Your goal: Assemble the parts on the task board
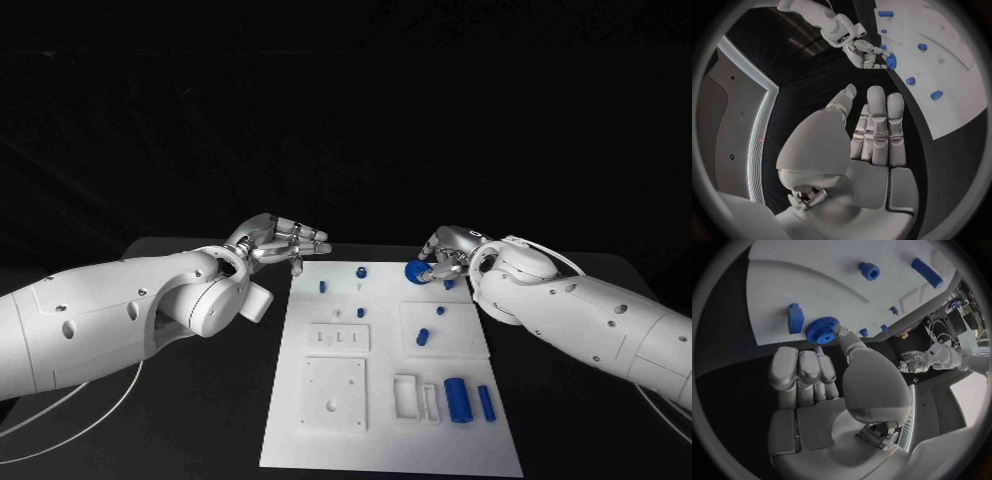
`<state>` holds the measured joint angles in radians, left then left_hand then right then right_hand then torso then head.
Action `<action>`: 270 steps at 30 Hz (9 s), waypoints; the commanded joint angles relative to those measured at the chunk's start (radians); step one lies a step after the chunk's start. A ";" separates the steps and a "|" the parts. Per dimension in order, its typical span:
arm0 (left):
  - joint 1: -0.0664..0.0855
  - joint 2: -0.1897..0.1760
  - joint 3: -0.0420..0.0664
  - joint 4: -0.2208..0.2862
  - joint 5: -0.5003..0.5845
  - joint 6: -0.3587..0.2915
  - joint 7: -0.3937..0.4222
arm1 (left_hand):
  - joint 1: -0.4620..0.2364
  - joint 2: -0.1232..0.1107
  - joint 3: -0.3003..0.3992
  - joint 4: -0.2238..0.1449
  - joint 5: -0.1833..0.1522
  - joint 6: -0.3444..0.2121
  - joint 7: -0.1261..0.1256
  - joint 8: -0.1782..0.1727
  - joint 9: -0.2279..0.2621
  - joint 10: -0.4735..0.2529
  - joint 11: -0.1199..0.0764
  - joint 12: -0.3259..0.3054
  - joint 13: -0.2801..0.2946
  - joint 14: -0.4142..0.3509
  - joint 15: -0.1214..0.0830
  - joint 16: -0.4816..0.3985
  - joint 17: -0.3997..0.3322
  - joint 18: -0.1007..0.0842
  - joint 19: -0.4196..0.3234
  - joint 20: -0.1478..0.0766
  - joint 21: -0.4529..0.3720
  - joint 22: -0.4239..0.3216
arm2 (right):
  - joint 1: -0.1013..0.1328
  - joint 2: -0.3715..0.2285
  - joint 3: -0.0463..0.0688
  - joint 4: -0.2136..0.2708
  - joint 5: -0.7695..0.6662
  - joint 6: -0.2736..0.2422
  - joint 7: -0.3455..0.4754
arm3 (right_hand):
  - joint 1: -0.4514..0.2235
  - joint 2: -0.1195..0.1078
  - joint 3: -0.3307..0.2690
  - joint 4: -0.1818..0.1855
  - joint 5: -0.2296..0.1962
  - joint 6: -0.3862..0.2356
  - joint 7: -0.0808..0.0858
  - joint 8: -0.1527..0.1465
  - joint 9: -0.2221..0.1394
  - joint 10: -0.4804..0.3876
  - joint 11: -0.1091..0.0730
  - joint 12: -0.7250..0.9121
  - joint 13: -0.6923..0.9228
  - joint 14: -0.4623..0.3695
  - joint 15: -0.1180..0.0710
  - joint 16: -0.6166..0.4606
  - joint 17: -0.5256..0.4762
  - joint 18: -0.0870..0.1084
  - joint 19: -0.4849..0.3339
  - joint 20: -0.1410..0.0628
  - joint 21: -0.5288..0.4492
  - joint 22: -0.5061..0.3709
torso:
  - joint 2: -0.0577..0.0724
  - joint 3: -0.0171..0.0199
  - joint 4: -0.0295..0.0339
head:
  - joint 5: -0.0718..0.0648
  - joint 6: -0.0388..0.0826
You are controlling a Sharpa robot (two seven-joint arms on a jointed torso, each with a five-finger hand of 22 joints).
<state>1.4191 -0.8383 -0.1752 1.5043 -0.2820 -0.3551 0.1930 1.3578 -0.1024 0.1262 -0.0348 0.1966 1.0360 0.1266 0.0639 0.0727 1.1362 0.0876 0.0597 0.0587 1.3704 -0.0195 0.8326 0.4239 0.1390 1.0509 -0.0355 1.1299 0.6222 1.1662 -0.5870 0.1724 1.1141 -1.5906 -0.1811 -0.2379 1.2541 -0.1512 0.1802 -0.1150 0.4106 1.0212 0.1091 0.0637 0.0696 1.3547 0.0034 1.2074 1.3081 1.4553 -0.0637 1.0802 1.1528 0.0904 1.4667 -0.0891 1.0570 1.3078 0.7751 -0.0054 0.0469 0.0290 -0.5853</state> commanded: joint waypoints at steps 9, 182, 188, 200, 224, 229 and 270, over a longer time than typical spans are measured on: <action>0.002 0.003 0.000 -0.001 0.005 0.016 0.010 | 0.001 0.009 0.006 0.001 0.004 -0.003 -0.003 -0.001 0.000 -0.004 0.000 0.001 0.001 0.005 0.002 0.003 0.001 0.014 -0.005 0.002 0.002 -0.001 | -0.003 0.006 0.000 -0.016 0.006 0.034 0.010 | -0.010 0.006 0.014 -0.006 0.001 0.010 0.001 -0.001 -0.001 0.007 0.000 0.002 0.032 0.003 -0.003 0.005 0.002 0.001 0.051 0.004 0.004 0.133 | 0.000 0.0003 -0.0010 | 0.000 -0.007; 0.001 -0.001 -0.001 -0.039 0.010 0.008 0.022 | 0.002 0.013 0.007 0.001 0.004 -0.005 -0.003 0.000 0.001 -0.007 0.001 0.001 0.002 0.006 0.003 0.024 0.003 0.014 -0.007 0.002 0.002 -0.011 | -0.033 -0.068 -0.010 0.226 0.078 -0.184 0.055 | -0.038 -0.013 0.058 0.165 -0.266 0.075 -0.018 0.000 0.008 0.005 -0.010 -0.024 0.018 0.003 -0.012 -0.034 -0.021 -0.007 0.054 -0.005 0.001 0.134 | -0.013 0.0155 -0.0292 | 0.024 -0.003; -0.002 -0.001 -0.002 -0.049 0.014 0.007 0.037 | 0.002 0.016 0.012 0.000 0.005 0.002 -0.003 0.000 0.001 0.007 -0.001 0.000 0.001 0.008 0.002 0.026 0.003 0.014 -0.005 0.001 0.001 -0.012 | -0.033 -0.131 0.015 0.207 0.197 -0.126 0.173 | 0.006 0.007 0.053 0.067 -0.176 0.069 -0.014 -0.001 0.003 0.004 -0.008 -0.019 0.022 0.002 -0.010 -0.031 -0.015 -0.007 0.052 -0.004 -0.001 0.135 | -0.018 0.0232 -0.0376 | 0.023 -0.001; -0.011 -0.002 -0.002 -0.059 0.016 0.020 0.048 | -0.008 0.015 0.041 -0.003 0.007 0.017 -0.004 0.000 0.000 0.057 -0.012 0.000 0.001 0.013 -0.004 0.029 0.005 0.010 -0.002 -0.004 0.000 -0.014 | -0.033 -0.190 0.031 0.103 0.295 -0.049 0.316 | 0.012 0.032 0.004 -0.038 -0.049 0.050 -0.005 -0.001 -0.003 -0.001 -0.003 -0.022 0.020 0.001 -0.006 -0.029 -0.005 -0.008 0.046 0.000 0.006 0.136 | -0.020 0.0396 -0.0430 | 0.023 -0.003; -0.019 0.006 -0.002 -0.072 0.017 0.041 0.048 | -0.008 0.009 0.042 -0.011 0.006 0.003 -0.003 -0.001 0.000 0.009 -0.002 -0.001 0.001 0.010 0.000 0.028 0.005 0.010 -0.007 -0.001 -0.004 -0.017 | -0.061 -0.131 0.032 -0.059 0.301 0.007 0.374 | 0.027 0.049 0.018 -0.121 -0.025 0.002 -0.003 -0.001 -0.004 -0.009 -0.005 -0.028 0.015 -0.001 -0.007 -0.037 -0.003 -0.008 0.040 0.000 0.009 0.136 | -0.017 0.0405 -0.0388 | 0.022 -0.011; -0.019 0.006 -0.002 -0.073 0.017 0.042 0.048 | -0.006 0.010 0.037 -0.014 0.006 0.002 -0.003 -0.001 0.000 0.007 -0.002 0.000 0.001 0.010 0.000 0.028 0.004 0.010 -0.006 -0.001 -0.005 -0.018 | -0.071 -0.119 0.032 -0.074 0.296 0.012 0.378 | 0.025 0.049 0.023 -0.124 -0.023 0.003 -0.003 -0.001 -0.004 -0.009 -0.005 -0.027 0.016 -0.001 -0.007 -0.037 -0.003 -0.008 0.040 0.000 0.009 0.135 | -0.018 0.0404 -0.0409 | 0.023 -0.014; -0.019 0.008 -0.002 -0.074 0.017 0.049 0.044 | -0.005 0.014 0.034 -0.015 0.006 0.001 -0.003 -0.001 0.000 0.008 -0.002 0.000 0.001 0.011 0.000 0.029 0.004 0.011 -0.005 -0.001 -0.004 -0.018 | -0.089 -0.059 0.032 -0.112 0.294 -0.016 0.364 | -0.005 0.076 0.067 -0.099 -0.085 0.073 -0.008 -0.002 -0.003 -0.001 -0.004 -0.011 0.027 0.002 -0.006 -0.029 0.005 -0.008 0.041 0.001 0.012 0.136 | -0.019 0.0416 -0.0416 | 0.024 -0.022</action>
<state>1.3998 -0.8325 -0.1776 1.4295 -0.2701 -0.3208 0.2269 1.3540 -0.0907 0.1634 -0.0500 0.2004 1.0467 0.1232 0.0639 0.0726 1.1504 0.0875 0.0597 0.0587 1.3774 -0.0195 0.8558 0.4286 0.1313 1.0509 -0.0356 1.1298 0.6057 1.0774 -0.6480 0.2040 1.0027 -1.2921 -0.1914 0.1246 1.2510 -0.0796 0.2436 -0.2136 0.3280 1.0904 0.1009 0.0627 0.0669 1.3513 0.0002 1.1912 1.3073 1.4595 -0.0749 1.0473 1.1568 0.0842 1.4631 -0.0928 1.0629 1.3074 0.7563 0.0359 0.0062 0.0530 -0.6073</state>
